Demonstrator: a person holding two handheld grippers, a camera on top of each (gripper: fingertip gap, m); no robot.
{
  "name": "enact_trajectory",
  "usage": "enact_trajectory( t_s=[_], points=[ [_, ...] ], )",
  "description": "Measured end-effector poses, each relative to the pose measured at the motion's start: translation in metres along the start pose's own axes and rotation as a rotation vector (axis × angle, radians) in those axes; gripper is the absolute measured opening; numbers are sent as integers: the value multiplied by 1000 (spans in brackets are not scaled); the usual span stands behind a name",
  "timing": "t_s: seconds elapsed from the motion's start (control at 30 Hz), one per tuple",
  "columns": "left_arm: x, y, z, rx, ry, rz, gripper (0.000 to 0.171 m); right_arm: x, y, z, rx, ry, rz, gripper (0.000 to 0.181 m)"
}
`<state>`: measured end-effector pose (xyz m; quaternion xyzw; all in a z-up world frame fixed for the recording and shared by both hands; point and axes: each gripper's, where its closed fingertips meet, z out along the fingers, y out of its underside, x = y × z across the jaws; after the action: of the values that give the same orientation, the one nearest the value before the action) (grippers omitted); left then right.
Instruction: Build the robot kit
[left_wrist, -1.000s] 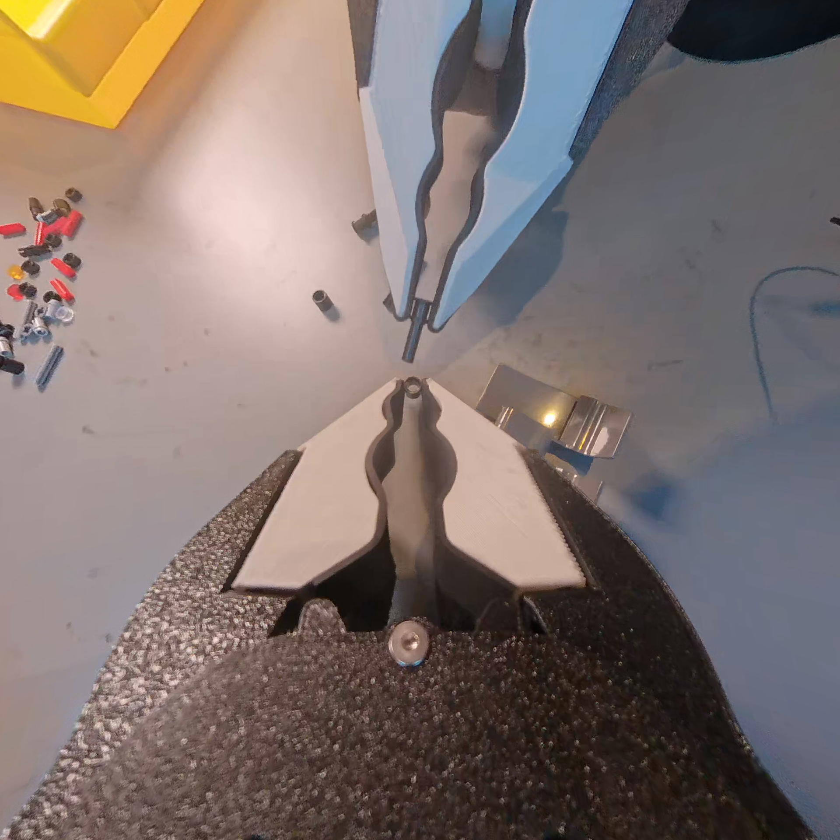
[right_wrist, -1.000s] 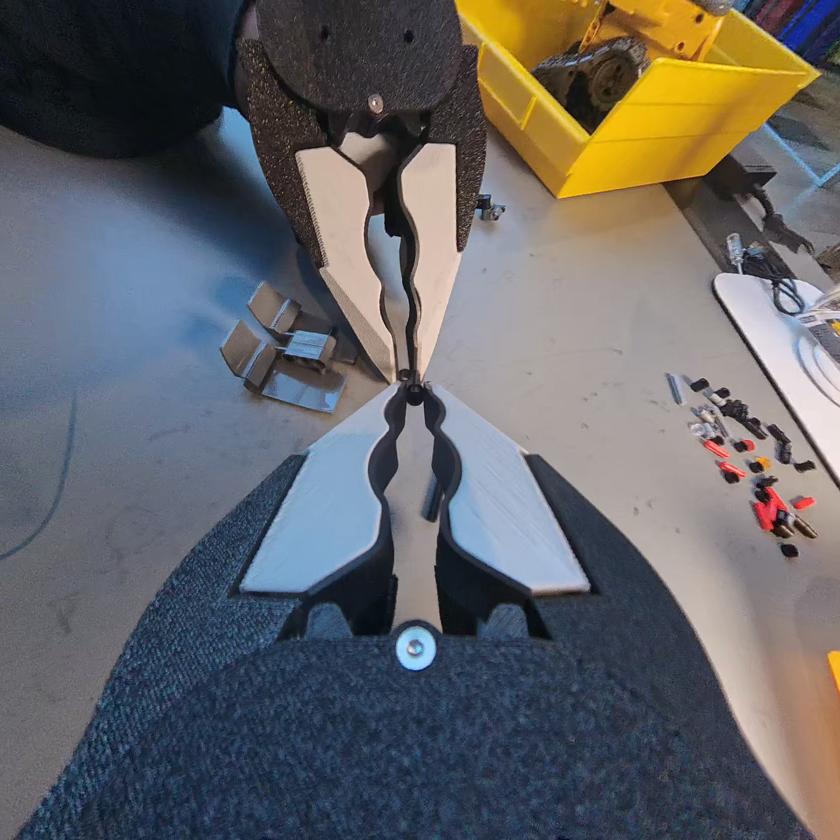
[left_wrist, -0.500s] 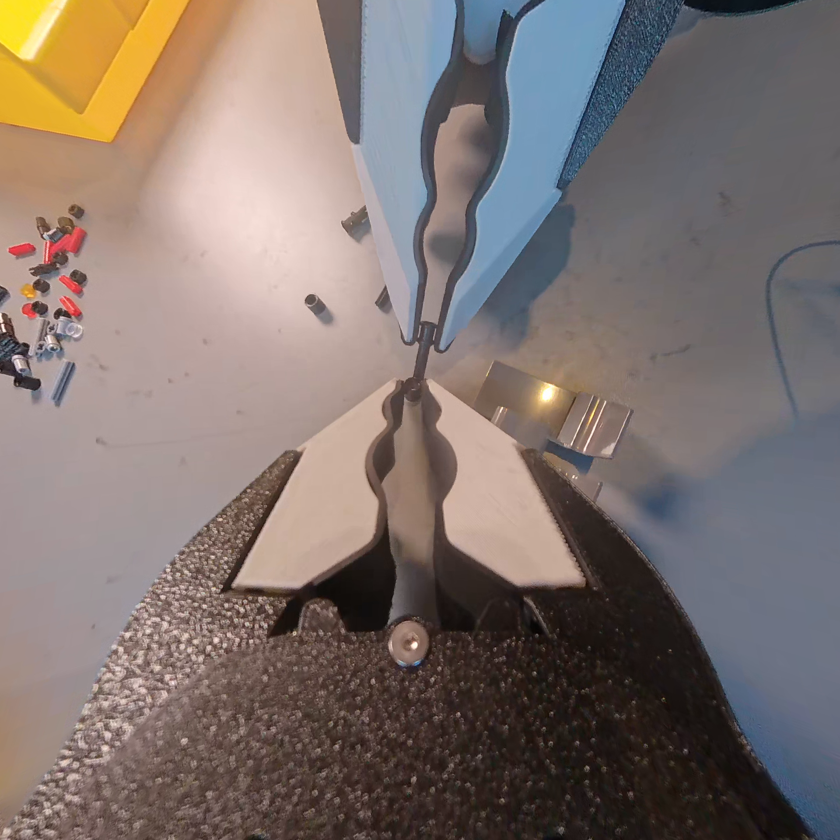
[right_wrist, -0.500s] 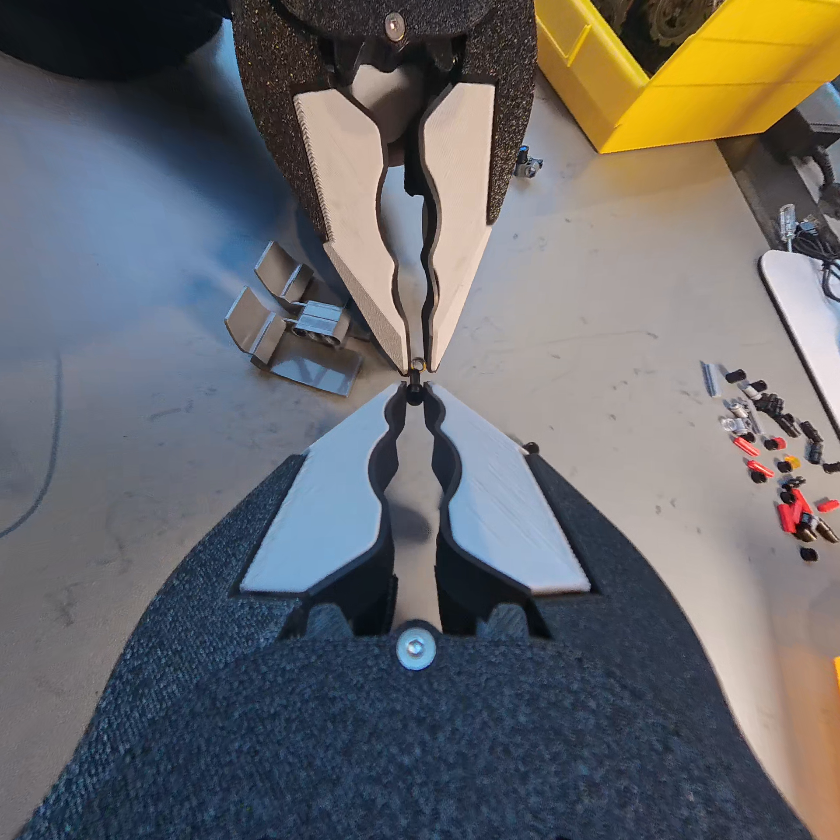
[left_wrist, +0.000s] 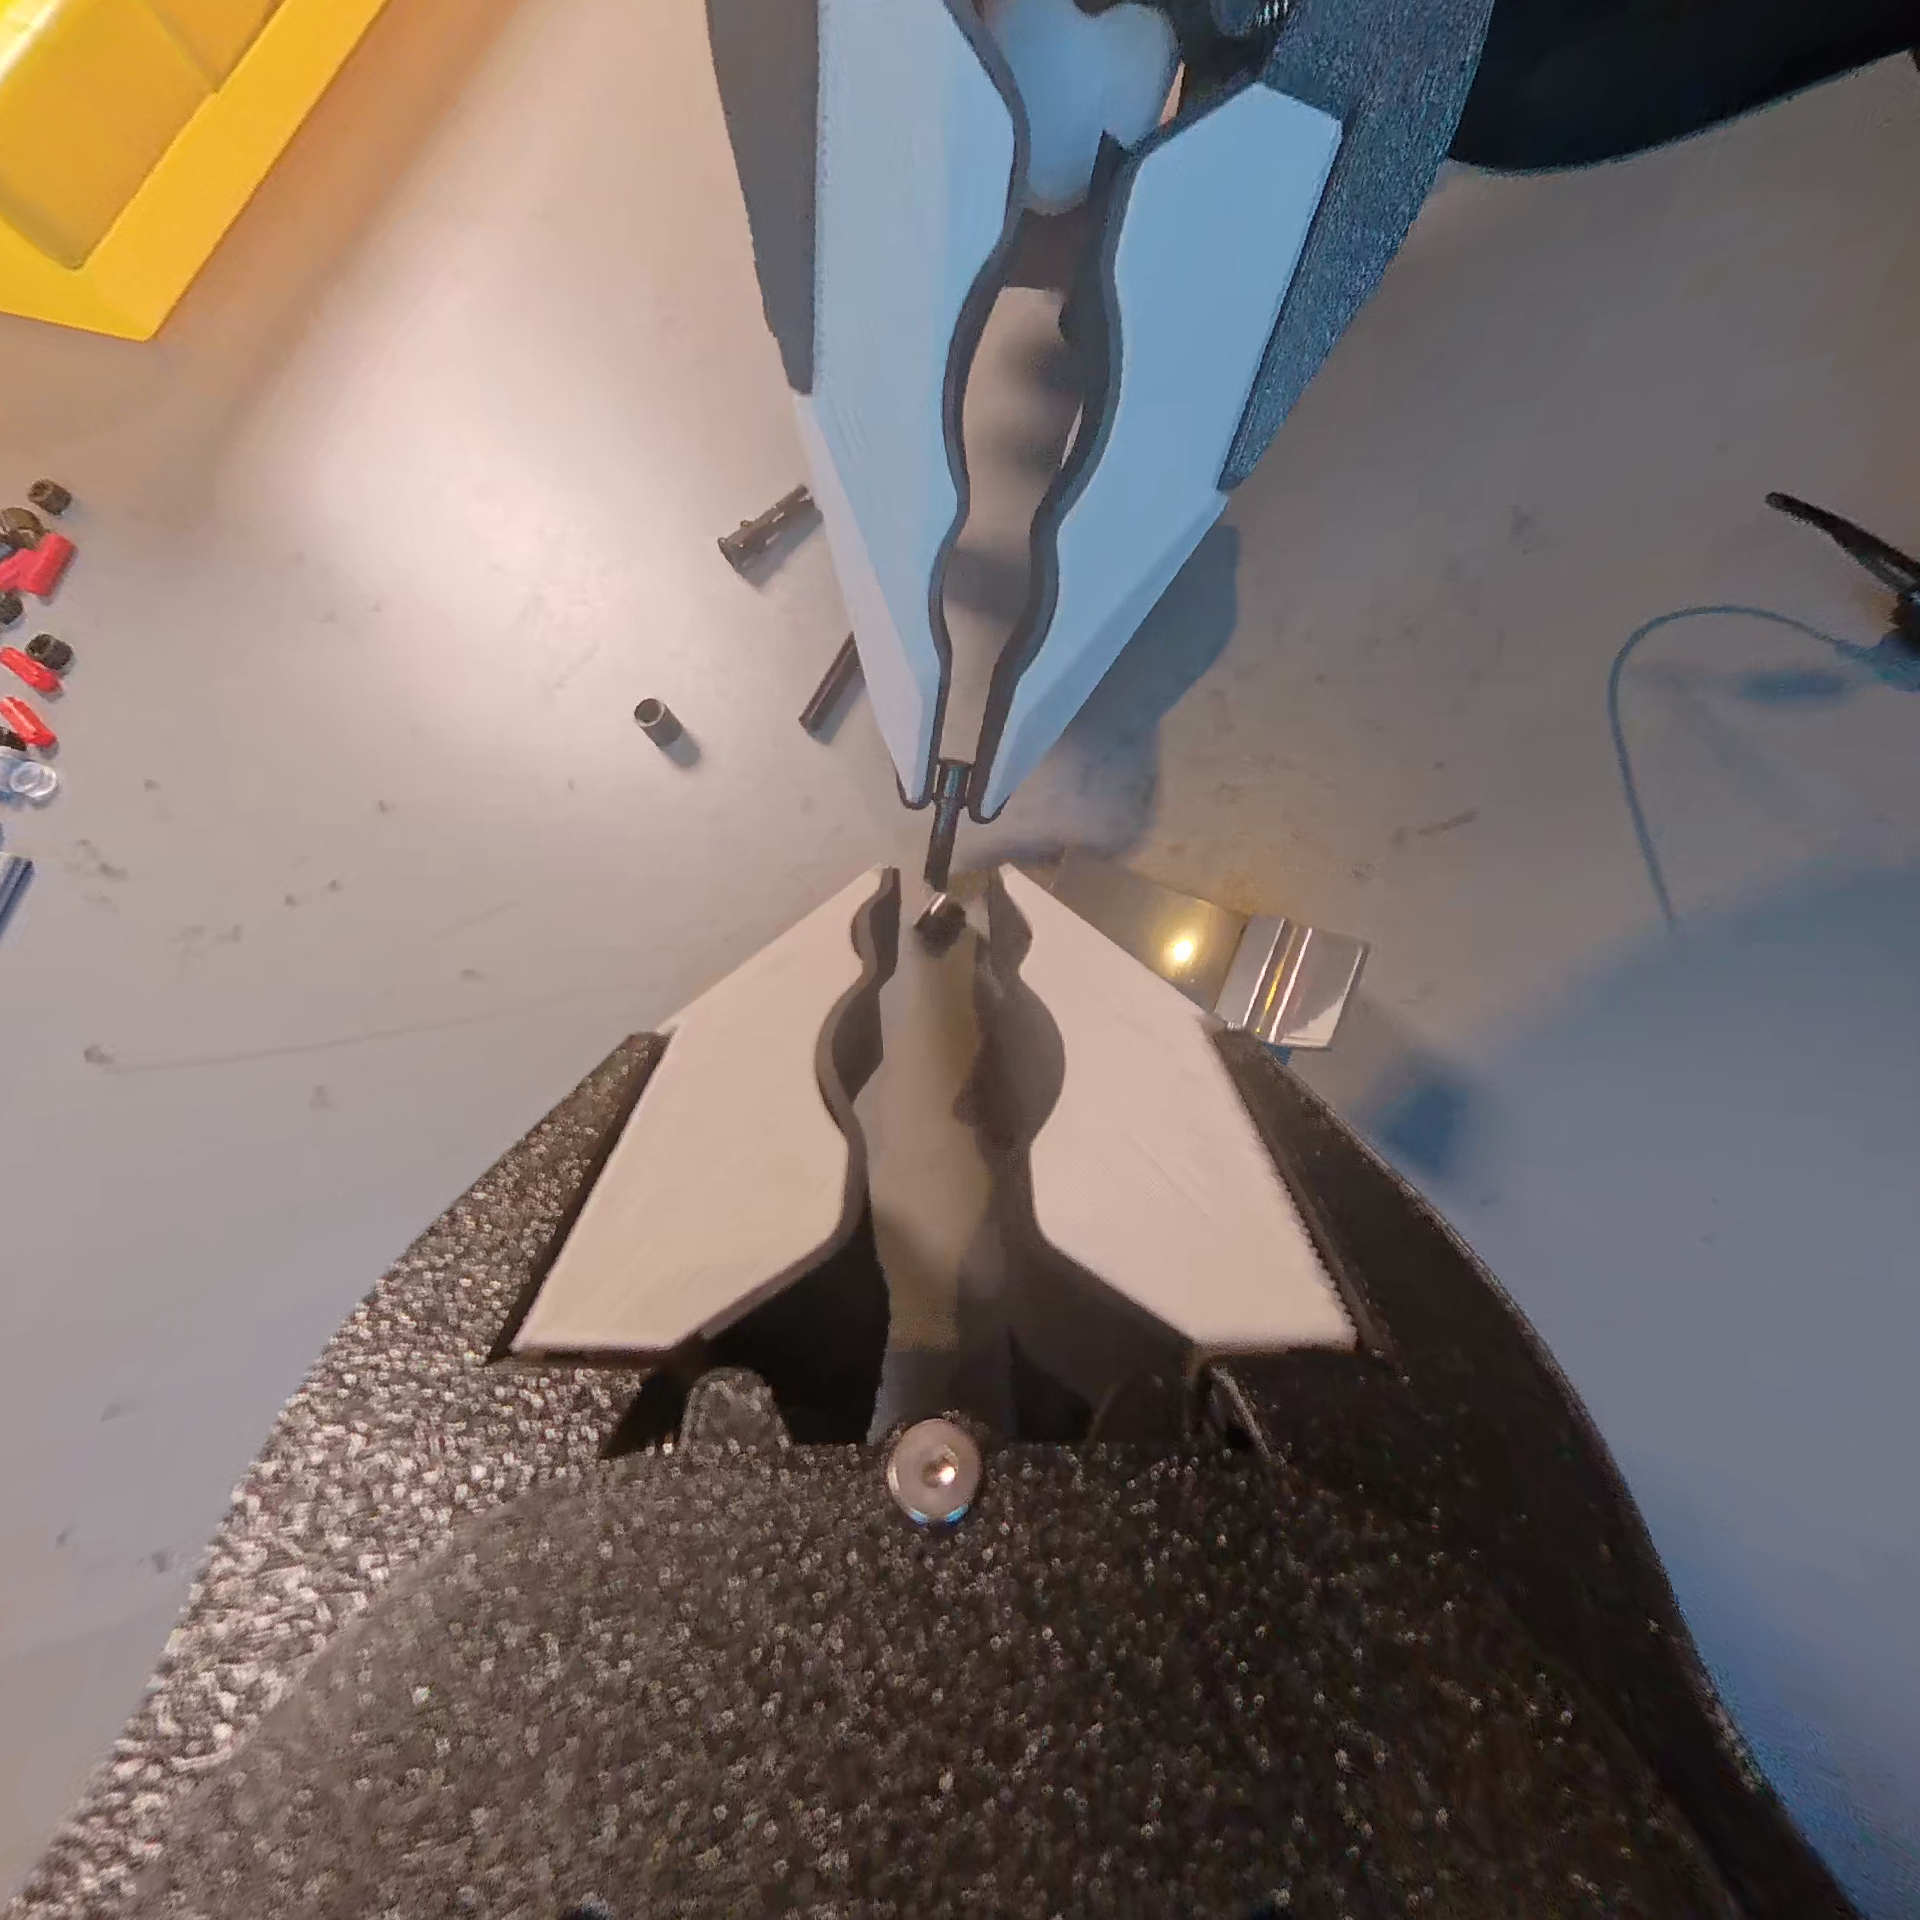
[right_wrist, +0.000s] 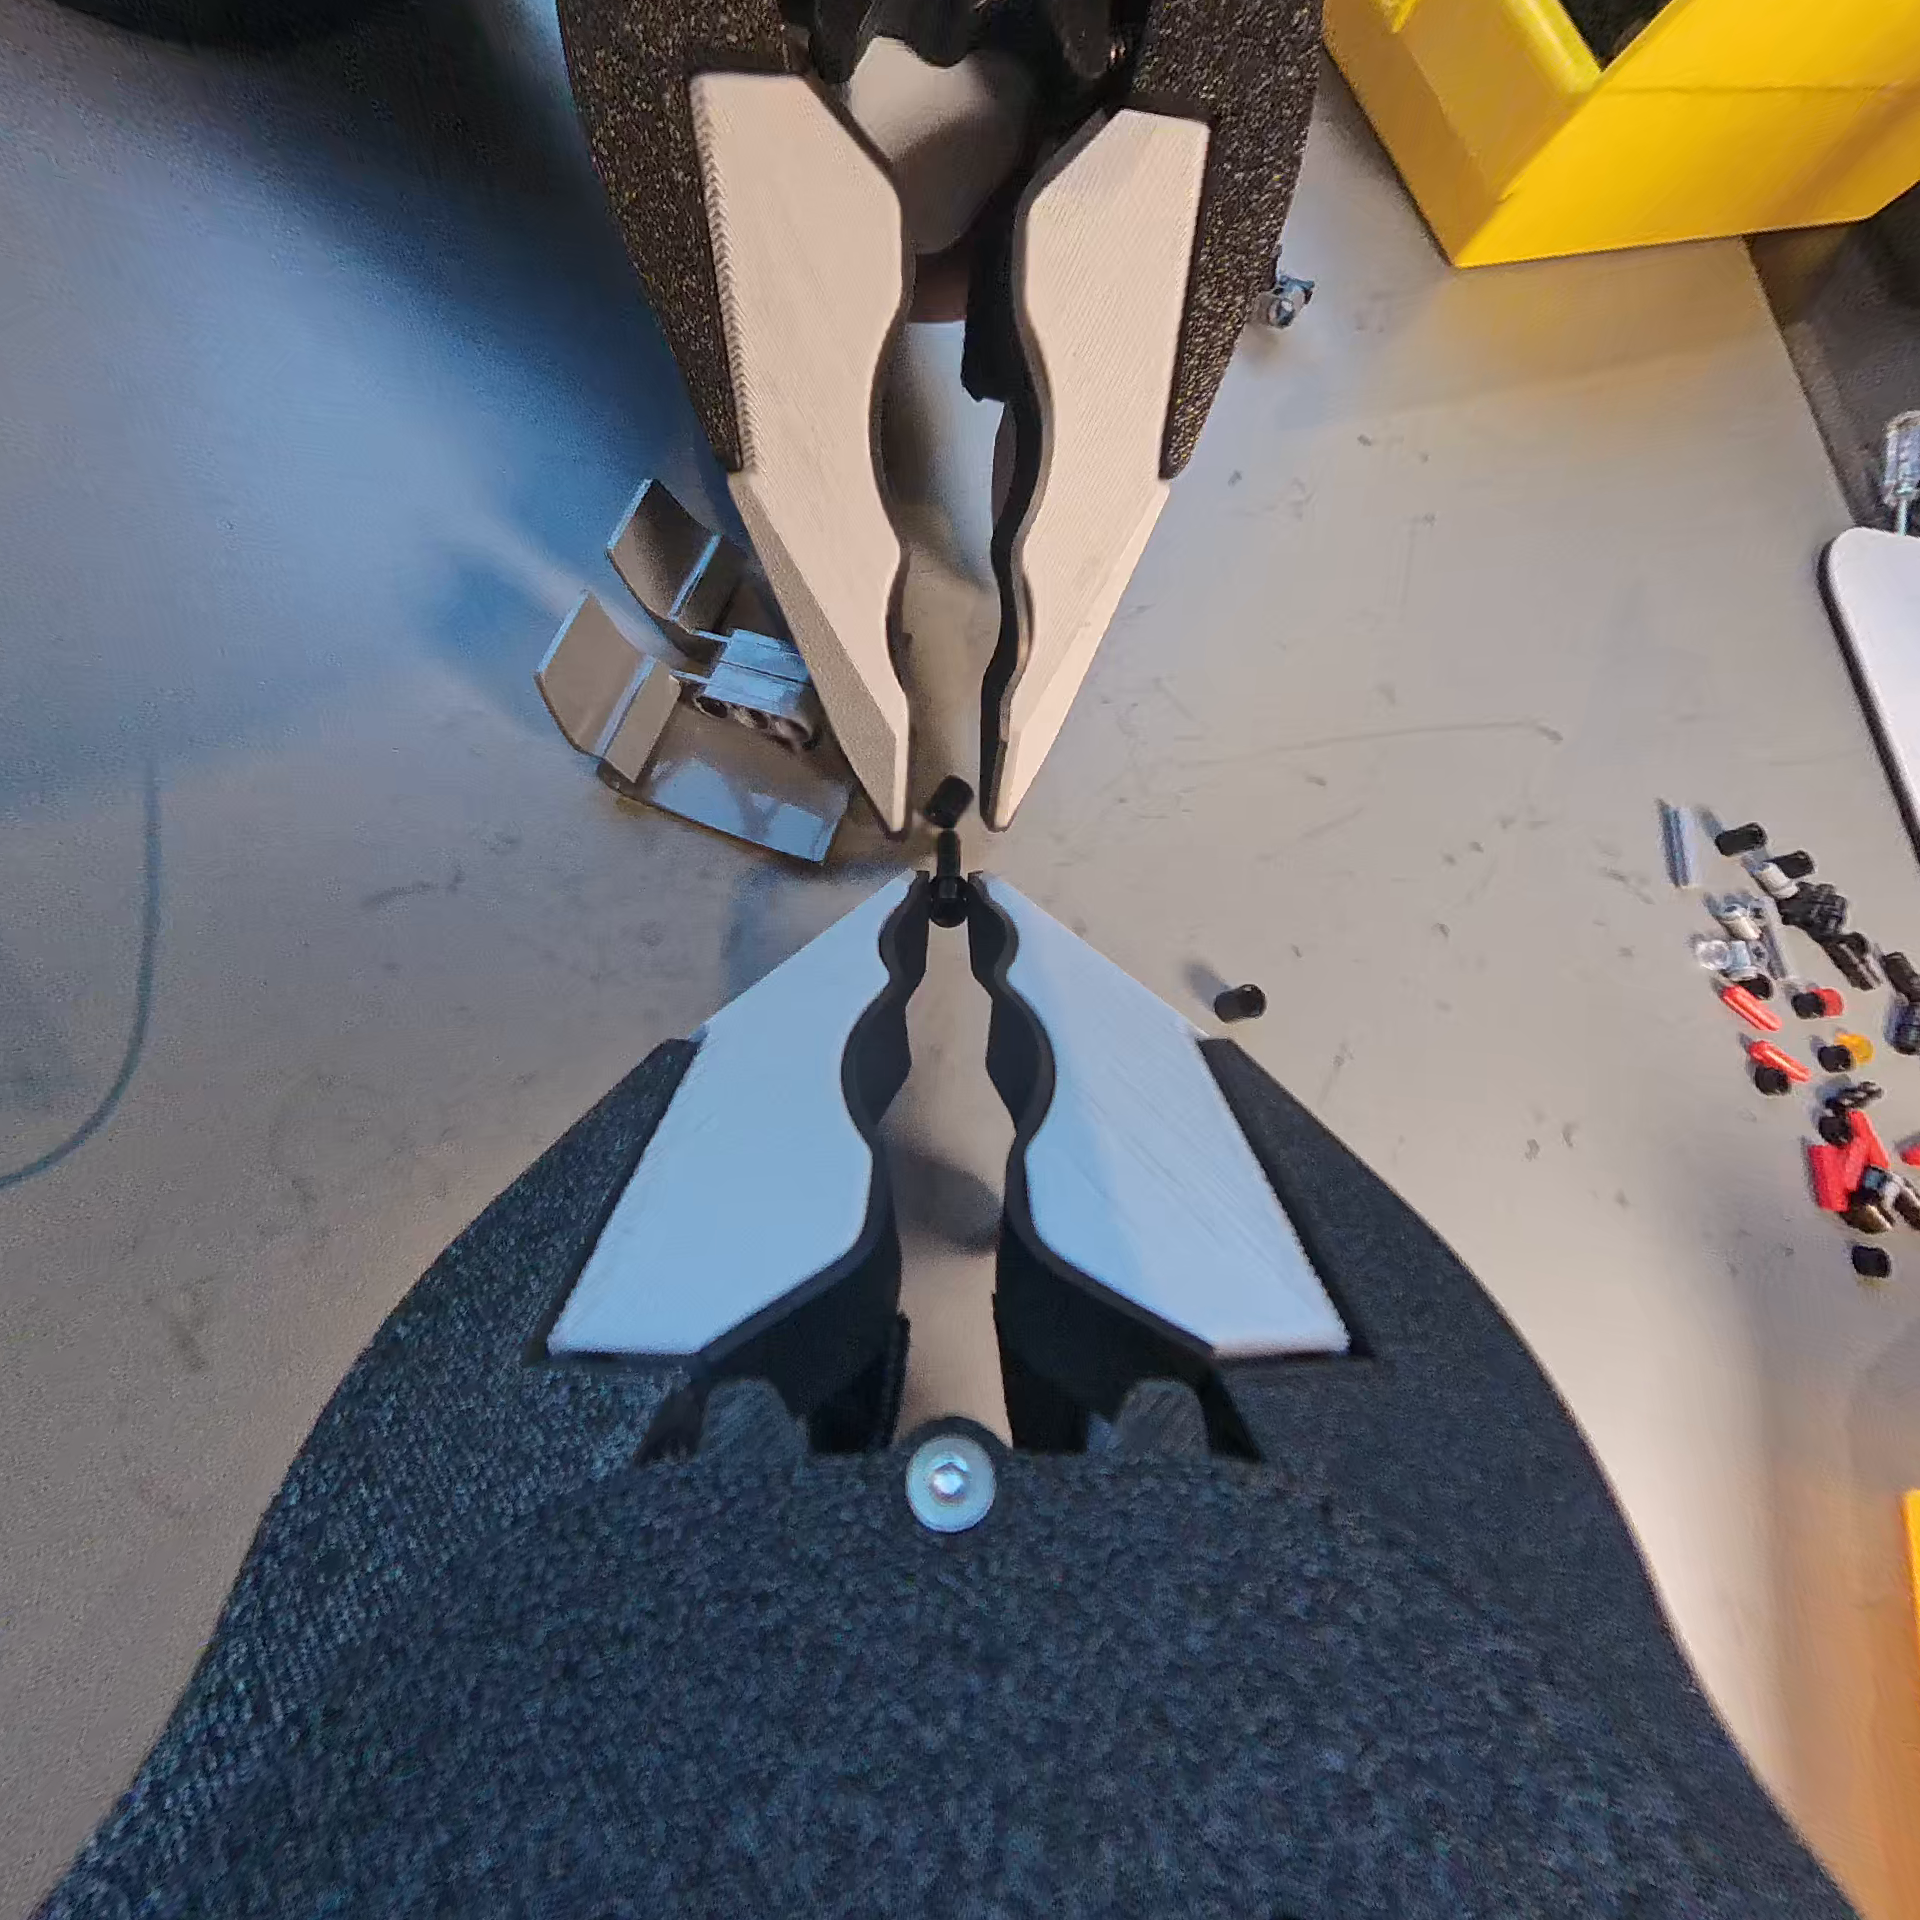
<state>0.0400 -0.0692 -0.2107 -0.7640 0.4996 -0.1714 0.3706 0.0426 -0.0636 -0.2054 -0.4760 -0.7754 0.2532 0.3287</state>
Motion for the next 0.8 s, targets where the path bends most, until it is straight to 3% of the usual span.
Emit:
enact_trajectory(
  t_s=[0.43,0.8],
  points=[
    [5,10,-21,56,146,-49,13,-1,-1,-5,51,-33,47,6],
    [5,8,-5,-6,205,43,13,-1,-1,-5,63,-44,53,6]
  ],
)
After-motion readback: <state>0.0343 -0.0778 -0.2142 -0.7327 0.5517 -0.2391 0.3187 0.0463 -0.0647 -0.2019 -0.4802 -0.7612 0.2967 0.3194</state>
